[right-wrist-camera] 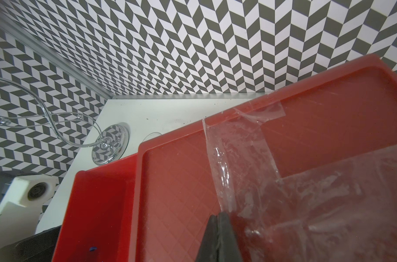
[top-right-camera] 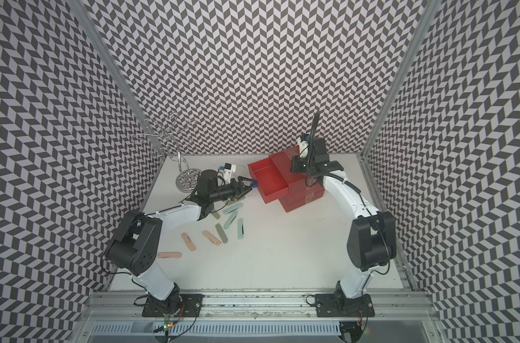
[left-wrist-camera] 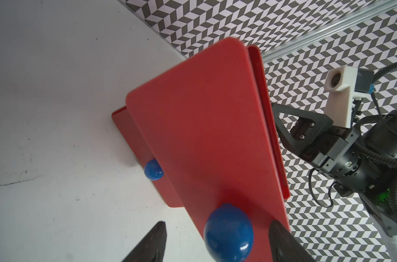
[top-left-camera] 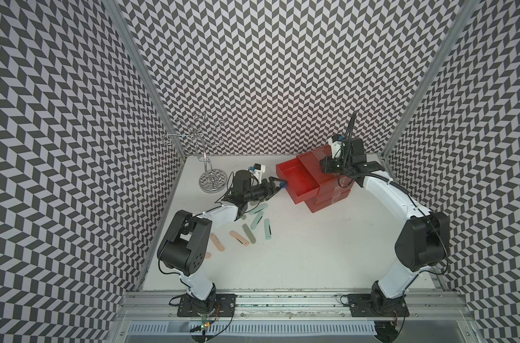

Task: Place the fruit knives into the drawer by color
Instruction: Open the drawer in the storage box, then pick up the fruit knife from the center of the board.

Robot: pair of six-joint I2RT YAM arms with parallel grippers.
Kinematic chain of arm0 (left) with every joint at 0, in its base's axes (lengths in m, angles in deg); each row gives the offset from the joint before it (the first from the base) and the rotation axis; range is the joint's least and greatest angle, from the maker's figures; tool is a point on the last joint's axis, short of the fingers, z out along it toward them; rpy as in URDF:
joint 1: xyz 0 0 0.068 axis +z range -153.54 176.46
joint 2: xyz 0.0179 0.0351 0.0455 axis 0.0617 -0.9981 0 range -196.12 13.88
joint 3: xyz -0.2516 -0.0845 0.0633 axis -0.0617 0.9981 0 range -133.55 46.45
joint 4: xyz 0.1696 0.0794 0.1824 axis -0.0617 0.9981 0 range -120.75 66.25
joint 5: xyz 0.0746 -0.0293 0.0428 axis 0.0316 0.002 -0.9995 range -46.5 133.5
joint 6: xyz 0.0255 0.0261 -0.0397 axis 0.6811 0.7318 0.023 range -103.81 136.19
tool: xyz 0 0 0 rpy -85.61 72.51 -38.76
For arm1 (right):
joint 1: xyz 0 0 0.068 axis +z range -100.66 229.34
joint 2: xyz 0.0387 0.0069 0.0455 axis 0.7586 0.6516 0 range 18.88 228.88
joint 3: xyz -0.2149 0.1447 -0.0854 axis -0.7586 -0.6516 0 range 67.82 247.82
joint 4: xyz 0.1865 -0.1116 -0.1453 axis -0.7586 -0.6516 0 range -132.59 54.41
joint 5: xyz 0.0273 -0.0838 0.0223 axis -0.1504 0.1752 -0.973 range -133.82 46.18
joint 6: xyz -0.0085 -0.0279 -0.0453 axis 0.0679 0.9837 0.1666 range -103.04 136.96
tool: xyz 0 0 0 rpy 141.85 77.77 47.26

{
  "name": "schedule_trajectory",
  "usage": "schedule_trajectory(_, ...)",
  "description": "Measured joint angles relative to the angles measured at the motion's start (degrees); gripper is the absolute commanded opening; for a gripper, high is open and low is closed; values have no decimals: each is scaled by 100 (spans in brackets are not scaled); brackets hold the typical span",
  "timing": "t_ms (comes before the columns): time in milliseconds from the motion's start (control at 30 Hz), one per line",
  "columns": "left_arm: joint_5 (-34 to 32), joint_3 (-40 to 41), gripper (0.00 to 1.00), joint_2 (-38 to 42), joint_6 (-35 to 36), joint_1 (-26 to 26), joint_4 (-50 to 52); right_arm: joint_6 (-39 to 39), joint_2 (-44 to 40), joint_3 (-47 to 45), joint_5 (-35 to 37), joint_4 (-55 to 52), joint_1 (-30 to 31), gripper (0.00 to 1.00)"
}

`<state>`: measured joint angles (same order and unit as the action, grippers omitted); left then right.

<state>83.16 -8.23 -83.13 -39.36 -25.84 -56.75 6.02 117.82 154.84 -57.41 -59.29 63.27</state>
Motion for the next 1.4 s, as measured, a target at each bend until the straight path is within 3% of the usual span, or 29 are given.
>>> schedule_trajectory(300,-476,-22,75,579,623,59,1084,4,-37,-24,-4,-24,0,0)
schedule_trajectory(600,-2356,-505,72,1381,1473,85,3891,50,-210,-203,4,-46,2,0)
schedule_trajectory(800,-3259,-431,70,1687,1606,98,5366,50,-337,-354,48,-17,0,0)
schedule_trajectory(1133,-3615,501,70,1816,1290,96,6520,42,-452,-540,116,118,2,0)
schedule_trajectory(1400,-3709,623,68,1816,1016,96,6951,42,-525,-695,131,297,2,0)
